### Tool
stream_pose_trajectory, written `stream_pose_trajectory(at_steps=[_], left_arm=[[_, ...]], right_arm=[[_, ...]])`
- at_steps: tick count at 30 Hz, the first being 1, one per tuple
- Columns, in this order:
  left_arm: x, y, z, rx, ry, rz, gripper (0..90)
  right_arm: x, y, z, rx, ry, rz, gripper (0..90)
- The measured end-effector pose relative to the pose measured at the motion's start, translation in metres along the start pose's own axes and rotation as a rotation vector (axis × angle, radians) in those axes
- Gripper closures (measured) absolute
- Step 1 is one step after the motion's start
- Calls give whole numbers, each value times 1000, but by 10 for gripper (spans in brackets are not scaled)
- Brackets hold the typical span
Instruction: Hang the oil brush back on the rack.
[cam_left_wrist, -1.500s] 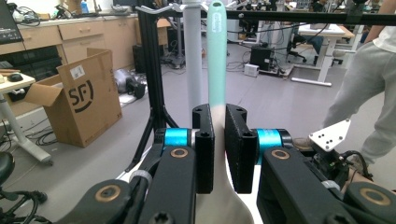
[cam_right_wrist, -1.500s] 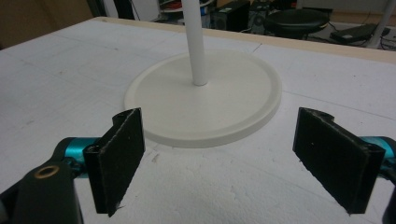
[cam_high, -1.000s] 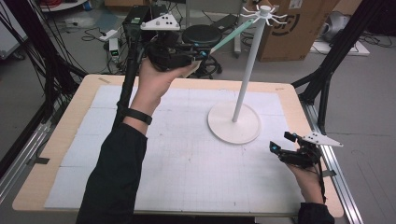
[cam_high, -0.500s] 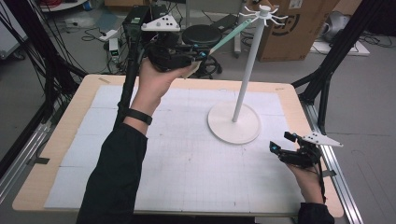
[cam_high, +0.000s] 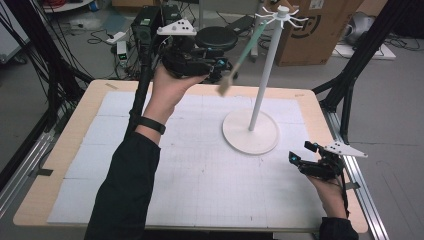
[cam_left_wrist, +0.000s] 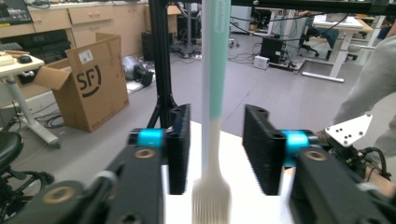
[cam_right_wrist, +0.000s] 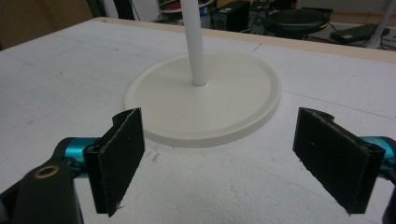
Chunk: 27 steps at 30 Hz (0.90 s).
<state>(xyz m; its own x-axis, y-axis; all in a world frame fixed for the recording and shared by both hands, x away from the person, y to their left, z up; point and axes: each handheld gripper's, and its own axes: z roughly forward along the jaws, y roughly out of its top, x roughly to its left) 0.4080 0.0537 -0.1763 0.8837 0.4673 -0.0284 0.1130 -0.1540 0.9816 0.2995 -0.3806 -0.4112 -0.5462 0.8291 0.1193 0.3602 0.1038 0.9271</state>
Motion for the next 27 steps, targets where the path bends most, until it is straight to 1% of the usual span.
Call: stream_pose_trajectory(at_steps=[1,3,4,7,9,11,15,17,18,21,22,25,27], left_arm=[[1,-2,-1,0,-3,-1,555],[3,-8,-7,3,1,0,454],[3,-11,-10,-8,7,-2,434],[7,-24,-22,-8,32,-6,347],[11,-34,-33,-10,41,-6,328],[13,-45,-43,-22,39,-9,311],[16,-71,-64,-10,55,-15,276],[18,-86,-74,-8,55,-17,265],[18,-93,-79,-11,58,-26,254],[19,-118,-94,-14,63,-37,240],[19,-126,-100,-7,67,-39,235],[17,-150,-114,1,86,-39,223],[16,-165,-124,22,107,-31,210]], right_arm=[[0,0,0,3,2,1,159],[0,0,0,5,2,-1,159],[0,0,1,5,1,-3,159],[0,0,1,4,0,-3,159],[0,0,1,7,0,-2,159],[1,0,1,9,0,-6,159],[1,-1,2,16,0,-2,159],[1,-1,3,18,-2,-9,159],[1,-1,3,21,0,-7,159],[2,-1,4,26,-1,-9,158],[2,-2,5,29,-1,-11,158],[2,-2,6,34,-5,-9,158],[2,-2,7,37,-6,-13,158]])
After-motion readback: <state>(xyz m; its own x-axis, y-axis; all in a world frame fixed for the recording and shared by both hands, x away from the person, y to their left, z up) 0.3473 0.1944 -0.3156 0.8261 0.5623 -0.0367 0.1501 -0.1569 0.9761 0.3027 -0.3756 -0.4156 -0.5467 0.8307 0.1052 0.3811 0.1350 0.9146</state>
